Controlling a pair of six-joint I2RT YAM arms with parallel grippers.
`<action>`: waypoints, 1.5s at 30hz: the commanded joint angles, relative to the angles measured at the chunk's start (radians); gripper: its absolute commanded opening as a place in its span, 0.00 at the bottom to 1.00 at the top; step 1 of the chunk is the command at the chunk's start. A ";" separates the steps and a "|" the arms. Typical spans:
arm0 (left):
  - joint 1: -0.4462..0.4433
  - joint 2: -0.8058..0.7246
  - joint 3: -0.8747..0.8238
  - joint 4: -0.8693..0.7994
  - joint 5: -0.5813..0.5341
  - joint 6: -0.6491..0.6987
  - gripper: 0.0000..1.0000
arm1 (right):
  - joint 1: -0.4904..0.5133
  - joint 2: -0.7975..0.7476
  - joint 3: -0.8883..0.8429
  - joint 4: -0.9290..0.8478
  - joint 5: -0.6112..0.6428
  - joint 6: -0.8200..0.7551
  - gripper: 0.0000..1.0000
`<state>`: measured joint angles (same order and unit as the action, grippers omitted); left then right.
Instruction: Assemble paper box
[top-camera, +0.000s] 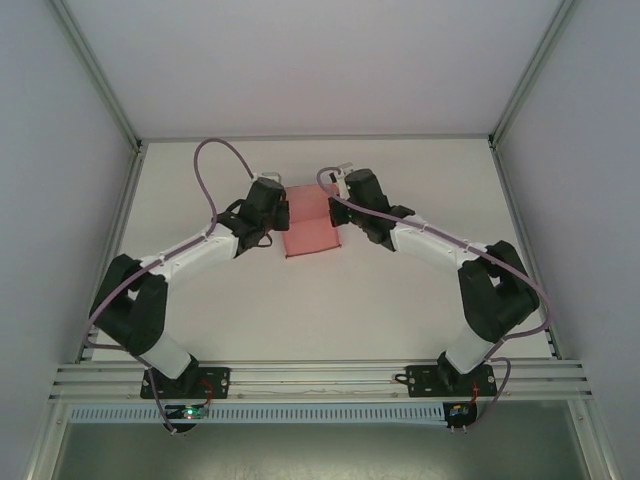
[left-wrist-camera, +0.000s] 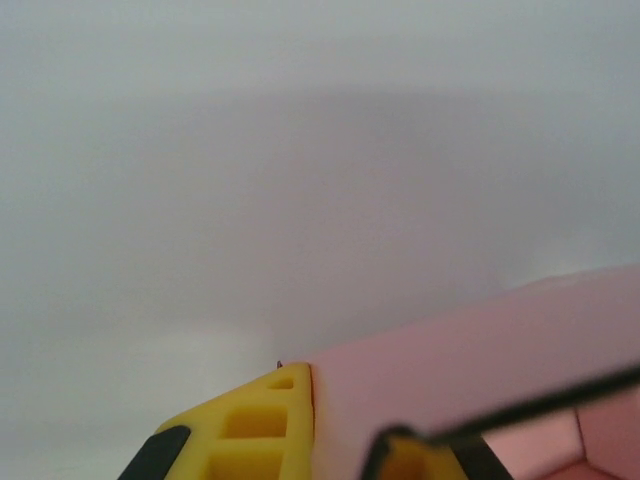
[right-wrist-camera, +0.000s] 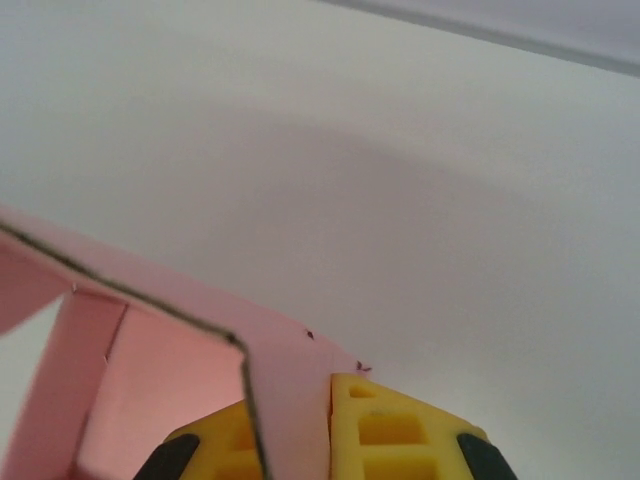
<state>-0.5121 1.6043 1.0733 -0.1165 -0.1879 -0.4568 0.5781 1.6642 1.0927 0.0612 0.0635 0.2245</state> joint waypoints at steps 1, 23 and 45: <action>-0.017 0.034 0.034 0.164 -0.005 -0.202 0.00 | 0.051 0.011 -0.033 0.230 0.136 0.250 0.00; -0.043 0.085 0.001 0.293 0.035 -0.259 0.00 | 0.131 0.080 -0.189 0.365 0.037 0.235 0.03; -0.093 0.011 -0.481 0.630 0.173 -0.058 0.03 | 0.166 0.035 -0.492 0.581 0.087 0.075 0.02</action>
<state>-0.5354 1.6005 0.6556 0.5774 -0.1780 -0.4999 0.7006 1.6775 0.6514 0.7364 0.2321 0.3305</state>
